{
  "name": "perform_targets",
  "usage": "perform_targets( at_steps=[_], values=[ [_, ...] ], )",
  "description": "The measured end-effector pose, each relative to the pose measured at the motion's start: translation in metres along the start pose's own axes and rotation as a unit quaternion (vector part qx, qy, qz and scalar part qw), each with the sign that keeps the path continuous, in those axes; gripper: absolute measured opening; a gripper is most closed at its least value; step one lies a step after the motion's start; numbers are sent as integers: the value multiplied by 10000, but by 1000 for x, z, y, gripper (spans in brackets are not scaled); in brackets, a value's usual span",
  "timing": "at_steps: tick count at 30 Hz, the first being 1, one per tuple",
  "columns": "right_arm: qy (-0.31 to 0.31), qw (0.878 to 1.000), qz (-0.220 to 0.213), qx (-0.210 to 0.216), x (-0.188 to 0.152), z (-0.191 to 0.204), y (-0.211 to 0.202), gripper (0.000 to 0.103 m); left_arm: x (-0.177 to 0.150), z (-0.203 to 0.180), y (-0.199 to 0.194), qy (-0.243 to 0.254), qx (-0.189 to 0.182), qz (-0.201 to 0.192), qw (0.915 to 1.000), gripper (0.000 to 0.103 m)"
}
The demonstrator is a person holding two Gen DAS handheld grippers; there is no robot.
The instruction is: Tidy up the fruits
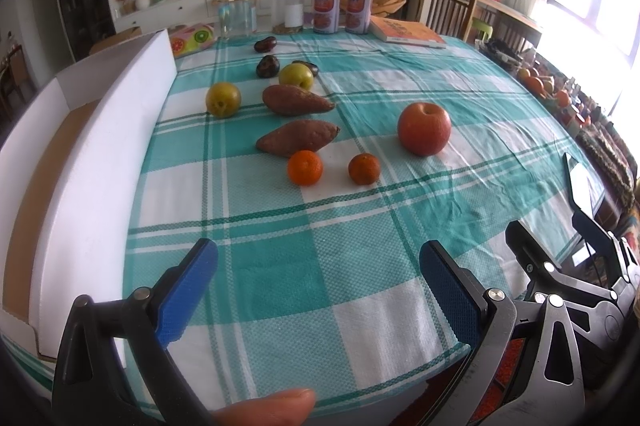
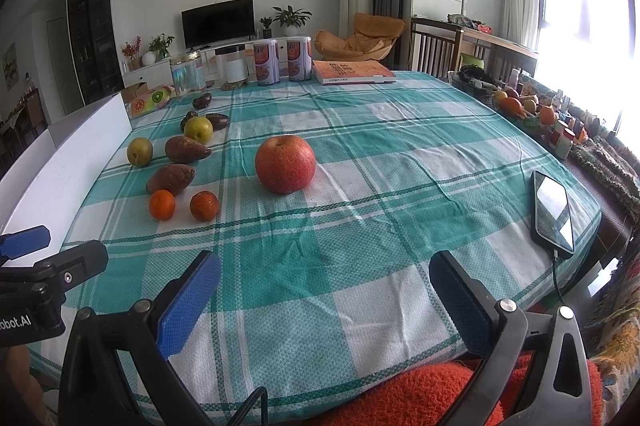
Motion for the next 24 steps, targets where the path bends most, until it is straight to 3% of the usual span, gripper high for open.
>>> perform_targets(
  at_steps=[16, 24],
  values=[
    [-13, 10000, 15, 8, -1, 1, 0, 103, -9, 1, 10, -33, -34, 88, 9999, 102],
    [-7, 9999, 109, 14, -3, 0, 3, 103, -27, 23, 66, -218, -119, 705, 9972, 102]
  ],
)
Point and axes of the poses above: each gripper's, at about its wrist camera, not at the fingertips, and y roughly the way its jaws point, z to its left, x to its top, the point moved 9 cm from there along y, roughly the way its jaws point, and after that the axes turned 15 degrees about y, right-handed, at the moved point
